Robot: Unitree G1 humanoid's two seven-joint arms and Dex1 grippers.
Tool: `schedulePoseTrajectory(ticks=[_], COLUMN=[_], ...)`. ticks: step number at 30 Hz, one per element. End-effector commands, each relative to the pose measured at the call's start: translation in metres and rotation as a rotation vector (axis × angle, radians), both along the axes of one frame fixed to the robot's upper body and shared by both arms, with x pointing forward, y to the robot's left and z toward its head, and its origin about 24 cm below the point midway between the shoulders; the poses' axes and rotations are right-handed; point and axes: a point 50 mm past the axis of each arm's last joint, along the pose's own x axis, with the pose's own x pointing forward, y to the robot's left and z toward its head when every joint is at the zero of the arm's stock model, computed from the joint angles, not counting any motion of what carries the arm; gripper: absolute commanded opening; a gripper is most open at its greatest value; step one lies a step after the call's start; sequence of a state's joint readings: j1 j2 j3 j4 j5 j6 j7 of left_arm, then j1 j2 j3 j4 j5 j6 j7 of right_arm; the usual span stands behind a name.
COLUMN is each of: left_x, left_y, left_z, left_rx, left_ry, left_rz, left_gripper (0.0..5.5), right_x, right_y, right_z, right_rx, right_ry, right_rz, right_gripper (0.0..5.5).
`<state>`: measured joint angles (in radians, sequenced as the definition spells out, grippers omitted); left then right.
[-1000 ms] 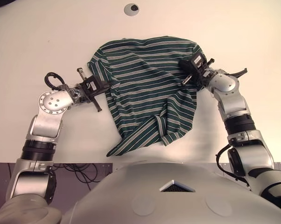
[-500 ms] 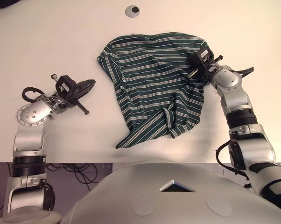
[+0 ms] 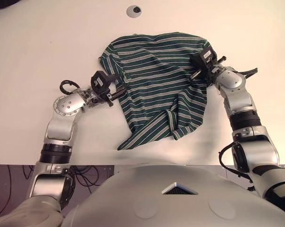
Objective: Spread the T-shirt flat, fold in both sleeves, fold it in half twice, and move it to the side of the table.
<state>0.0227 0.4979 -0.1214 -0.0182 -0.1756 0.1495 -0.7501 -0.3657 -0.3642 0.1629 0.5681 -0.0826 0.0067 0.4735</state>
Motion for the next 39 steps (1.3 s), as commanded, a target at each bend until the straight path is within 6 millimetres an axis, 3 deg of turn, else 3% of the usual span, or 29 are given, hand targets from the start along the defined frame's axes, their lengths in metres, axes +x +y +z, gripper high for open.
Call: schedulePoseTrajectory(ticks=[1, 4, 11, 25, 33, 39], left_x=[0.009, 0.014, 0.017, 0.008, 0.001, 0.002], left_y=[-0.007, -0.008, -0.019, 0.01, 0.021, 0.031], left_z=[-0.004, -0.002, -0.018, -0.014, -0.008, -0.008], left_rx=[0.026, 0.026, 0.075, 0.115, -0.202, -0.286], left_ry=[-0.005, -0.024, -0.007, -0.018, 0.03, 0.064], left_rz=[0.009, 0.022, 0.001, 0.086, 0.256, 0.346], left_gripper=[2.33, 2.33, 2.33, 0.16, 0.01, 0.01], right_x=[-0.015, -0.017, -0.021, -0.024, -0.021, -0.022], right_y=[-0.002, -0.001, 0.003, -0.006, -0.017, -0.021], right_z=[-0.024, -0.024, -0.028, -0.031, -0.035, -0.037], right_rx=[-0.033, -0.033, -0.032, -0.065, -0.119, -0.13], right_ry=[0.123, 0.127, 0.147, 0.177, 0.201, 0.206], right_rz=[-0.008, 0.001, 0.017, -0.032, -0.059, -0.059], right_gripper=[0.0, 0.0, 0.0, 0.0, 0.0, 0.0])
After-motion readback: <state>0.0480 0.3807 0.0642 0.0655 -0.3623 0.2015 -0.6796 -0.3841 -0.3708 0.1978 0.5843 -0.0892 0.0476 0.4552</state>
